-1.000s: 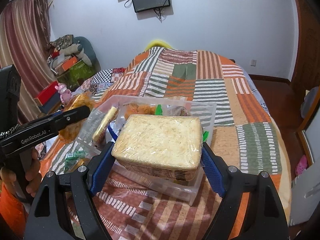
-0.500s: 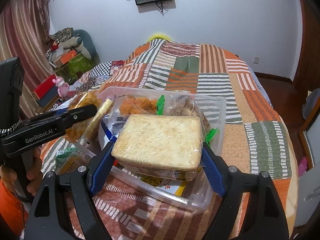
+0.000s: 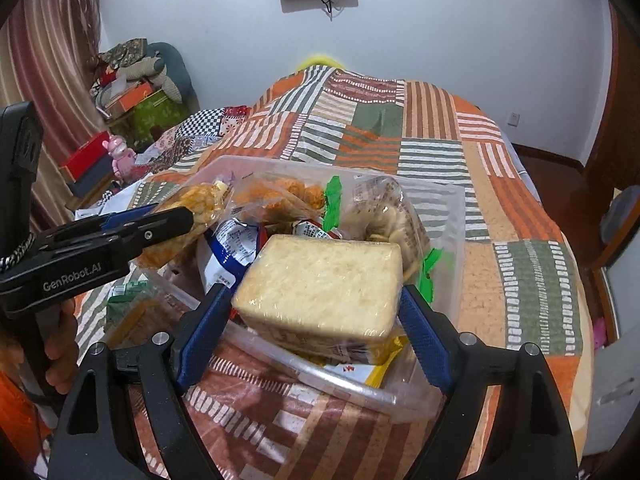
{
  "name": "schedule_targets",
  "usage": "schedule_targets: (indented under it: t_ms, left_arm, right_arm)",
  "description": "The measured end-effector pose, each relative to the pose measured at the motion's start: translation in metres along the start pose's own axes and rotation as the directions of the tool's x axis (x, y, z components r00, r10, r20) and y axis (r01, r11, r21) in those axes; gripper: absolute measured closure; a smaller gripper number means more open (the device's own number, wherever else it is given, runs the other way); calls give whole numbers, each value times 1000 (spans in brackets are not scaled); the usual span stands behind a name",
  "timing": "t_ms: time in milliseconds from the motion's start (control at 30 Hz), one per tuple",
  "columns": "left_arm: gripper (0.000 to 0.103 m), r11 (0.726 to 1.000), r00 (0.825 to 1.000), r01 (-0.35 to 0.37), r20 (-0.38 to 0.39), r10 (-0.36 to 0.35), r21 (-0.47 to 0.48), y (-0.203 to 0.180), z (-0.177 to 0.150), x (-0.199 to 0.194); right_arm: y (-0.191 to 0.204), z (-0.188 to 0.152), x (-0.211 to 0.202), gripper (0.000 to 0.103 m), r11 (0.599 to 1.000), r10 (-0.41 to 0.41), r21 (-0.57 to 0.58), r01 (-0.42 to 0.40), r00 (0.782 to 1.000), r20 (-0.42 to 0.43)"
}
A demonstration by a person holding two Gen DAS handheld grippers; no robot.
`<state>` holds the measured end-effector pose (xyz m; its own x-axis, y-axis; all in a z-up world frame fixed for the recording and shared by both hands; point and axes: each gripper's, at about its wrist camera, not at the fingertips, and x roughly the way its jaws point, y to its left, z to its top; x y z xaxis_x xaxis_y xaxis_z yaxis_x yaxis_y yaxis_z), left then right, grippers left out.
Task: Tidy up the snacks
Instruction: 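Drop the nut cake with the left tool while the right drops the sponge cake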
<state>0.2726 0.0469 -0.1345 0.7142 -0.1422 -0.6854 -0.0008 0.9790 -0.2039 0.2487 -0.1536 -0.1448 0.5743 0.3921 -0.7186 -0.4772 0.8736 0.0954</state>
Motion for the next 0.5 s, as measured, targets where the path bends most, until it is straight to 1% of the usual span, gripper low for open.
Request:
schedule_targets:
  t_ms: [200, 367, 500]
  left_arm:
    - [42, 1000, 999, 16, 27, -17, 21, -4, -2, -26]
    - [38, 999, 998, 0, 56, -3, 48, -2, -4, -50]
    - [36, 998, 998, -33, 62, 29, 61, 9, -12, -67]
  right_arm:
    - [-2, -2, -9, 18, 1000, -3, 22, 3, 1000, 5]
    - [-5, -4, -21, 18, 998, 17, 53, -18, 1000, 14]
    - [-2, -7, -32, 18, 998, 25, 58, -27, 999, 28]
